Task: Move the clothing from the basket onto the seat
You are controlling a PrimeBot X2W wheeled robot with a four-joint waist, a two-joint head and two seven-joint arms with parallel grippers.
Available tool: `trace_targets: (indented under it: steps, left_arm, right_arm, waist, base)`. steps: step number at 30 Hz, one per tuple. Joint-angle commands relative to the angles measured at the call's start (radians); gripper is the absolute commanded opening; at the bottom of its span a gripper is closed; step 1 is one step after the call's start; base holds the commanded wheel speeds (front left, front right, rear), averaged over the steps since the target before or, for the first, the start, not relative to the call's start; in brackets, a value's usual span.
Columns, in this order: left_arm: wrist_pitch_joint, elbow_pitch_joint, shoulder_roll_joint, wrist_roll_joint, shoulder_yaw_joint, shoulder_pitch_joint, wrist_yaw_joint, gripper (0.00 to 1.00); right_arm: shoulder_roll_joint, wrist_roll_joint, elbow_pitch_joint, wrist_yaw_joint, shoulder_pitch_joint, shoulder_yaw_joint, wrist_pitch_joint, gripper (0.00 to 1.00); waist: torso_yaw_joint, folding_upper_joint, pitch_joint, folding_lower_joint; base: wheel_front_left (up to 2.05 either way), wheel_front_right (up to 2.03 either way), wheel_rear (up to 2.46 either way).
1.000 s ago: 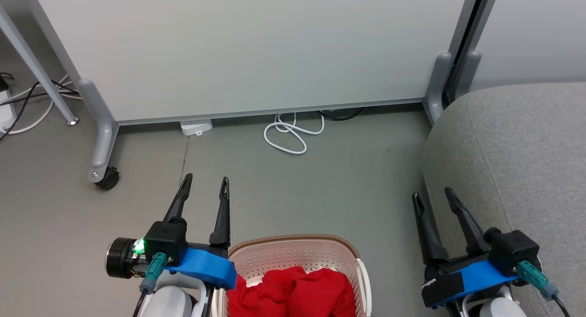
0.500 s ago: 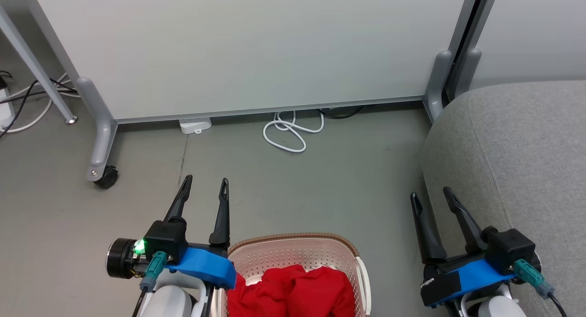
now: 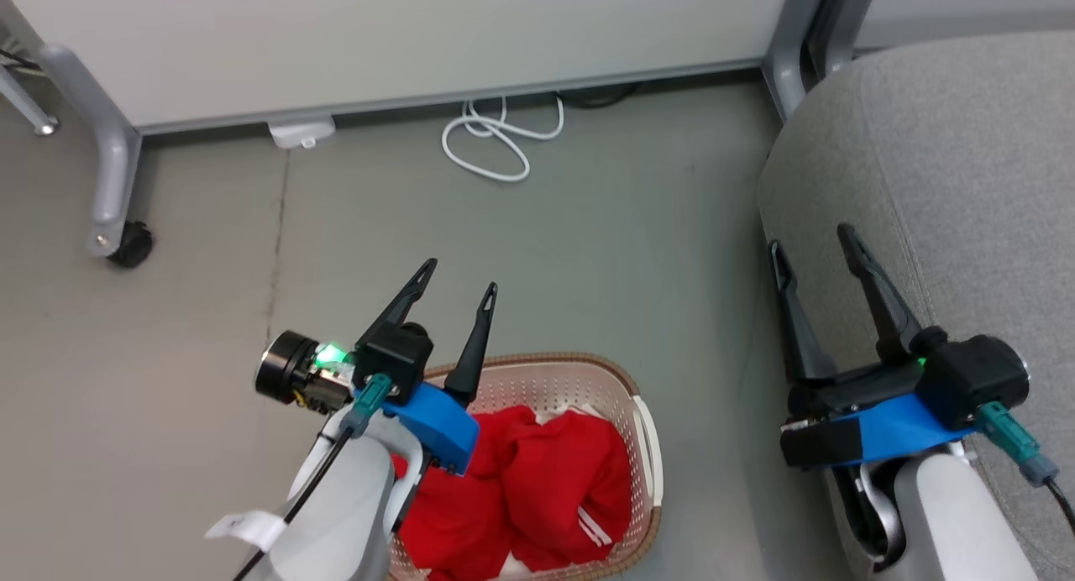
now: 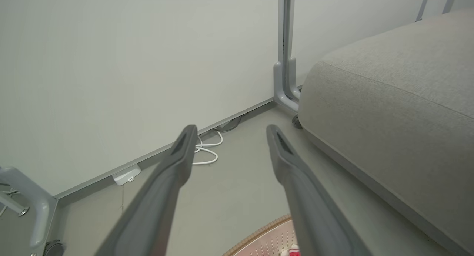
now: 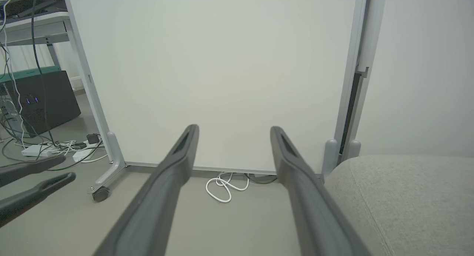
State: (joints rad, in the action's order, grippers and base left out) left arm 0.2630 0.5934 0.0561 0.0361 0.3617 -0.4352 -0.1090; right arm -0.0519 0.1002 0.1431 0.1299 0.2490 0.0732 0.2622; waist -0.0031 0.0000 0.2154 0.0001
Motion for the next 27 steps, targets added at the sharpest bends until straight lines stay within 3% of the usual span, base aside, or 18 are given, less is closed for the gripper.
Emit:
trace_targets:
  steps: [1,12,21,27]
  left_arm:
    - [0.003,0.034,0.007,-0.015,0.022,-0.044,-0.008,1.0]
    - [0.003,0.296,0.006,-0.036,0.238,-0.266,-0.021,1.0]
    - [0.001,0.531,0.003,0.052,0.455,-0.417,-0.021,1.0]
    - [-0.025,0.626,0.021,0.141,0.532,-0.514,-0.021,1.0]
  right_arm:
    - [-0.011,-0.007,-0.015,0.002,0.04,0.0,0.004,1.0]
    - [-0.041,-0.011,-0.083,0.001,0.182,0.013,0.004,1.0]
    - [-0.052,-0.016,-0.127,0.001,0.252,0.028,0.004,1.0]
    - [-0.058,-0.02,-0.165,0.001,0.278,0.024,0.004,1.0]
  waist:
    - [-0.036,0.0,0.109,-0.0001]
    - [-0.093,0.0,0.345,-0.0001]
    - [-0.127,0.0,0.508,-0.0001]
    - [-0.15,0.0,0.618,-0.0001]
  base:
    - [0.0,0.0,0.0]
    - [0.0,0.0,0.0]
    - [0.0,0.0,0.0]
    - [0.0,0.0,0.0]
